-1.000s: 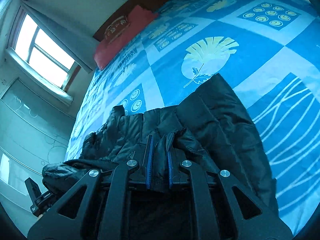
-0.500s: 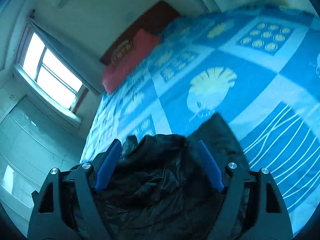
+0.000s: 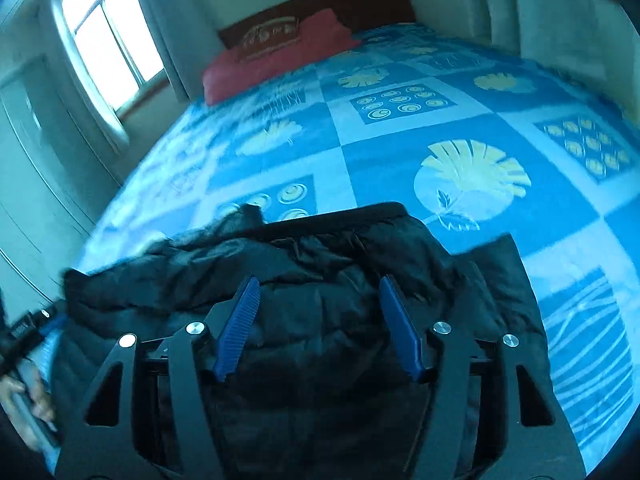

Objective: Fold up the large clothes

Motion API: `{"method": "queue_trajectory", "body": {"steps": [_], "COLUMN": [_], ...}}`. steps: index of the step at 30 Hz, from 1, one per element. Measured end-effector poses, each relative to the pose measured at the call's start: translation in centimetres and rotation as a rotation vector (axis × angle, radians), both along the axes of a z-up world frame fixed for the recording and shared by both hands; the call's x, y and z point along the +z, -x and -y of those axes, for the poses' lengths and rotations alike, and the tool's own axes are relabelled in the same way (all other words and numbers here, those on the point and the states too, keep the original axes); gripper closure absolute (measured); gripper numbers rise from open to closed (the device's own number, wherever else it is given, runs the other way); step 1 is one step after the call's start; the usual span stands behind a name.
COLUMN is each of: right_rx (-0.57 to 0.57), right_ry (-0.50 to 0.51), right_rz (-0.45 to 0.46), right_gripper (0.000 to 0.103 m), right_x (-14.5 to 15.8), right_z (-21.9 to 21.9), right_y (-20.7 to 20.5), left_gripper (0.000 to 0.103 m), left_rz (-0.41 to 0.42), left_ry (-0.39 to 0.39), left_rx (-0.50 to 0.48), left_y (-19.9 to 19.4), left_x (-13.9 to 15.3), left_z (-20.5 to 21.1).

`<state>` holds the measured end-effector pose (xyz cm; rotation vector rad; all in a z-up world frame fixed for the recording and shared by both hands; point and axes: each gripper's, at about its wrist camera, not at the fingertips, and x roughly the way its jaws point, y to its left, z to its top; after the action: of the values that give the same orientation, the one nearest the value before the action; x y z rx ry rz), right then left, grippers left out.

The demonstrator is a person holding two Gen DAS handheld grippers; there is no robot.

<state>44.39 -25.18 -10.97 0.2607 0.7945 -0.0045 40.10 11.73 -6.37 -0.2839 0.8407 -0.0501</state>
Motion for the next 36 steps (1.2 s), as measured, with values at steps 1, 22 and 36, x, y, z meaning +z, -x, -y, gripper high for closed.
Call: {"method": "queue_trajectory", "body": {"steps": [1,22,36], "right_rx": [-0.001,0.148,0.122], "right_ry": [0.040,0.102,0.102], "right_rz": [-0.020,0.024,0.010], "right_gripper": [0.041,0.042,0.042], "right_x": [-0.7,0.4,-0.3], "right_z": [-0.4,-9.3,-7.2], "right_y": [-0.6,-1.9,0.8], "left_gripper": [0.033,0.032,0.032], "left_rz": [-0.015,0.033,-0.017], "left_ry": [-0.020,-0.089,-0.217], "left_rx": [0.010,-0.104,-0.126], "left_y": [-0.5,-0.3,1.0], "left_x": [-0.6,0.9,-1.1], "left_z": [0.0,9.1,9.8]}}
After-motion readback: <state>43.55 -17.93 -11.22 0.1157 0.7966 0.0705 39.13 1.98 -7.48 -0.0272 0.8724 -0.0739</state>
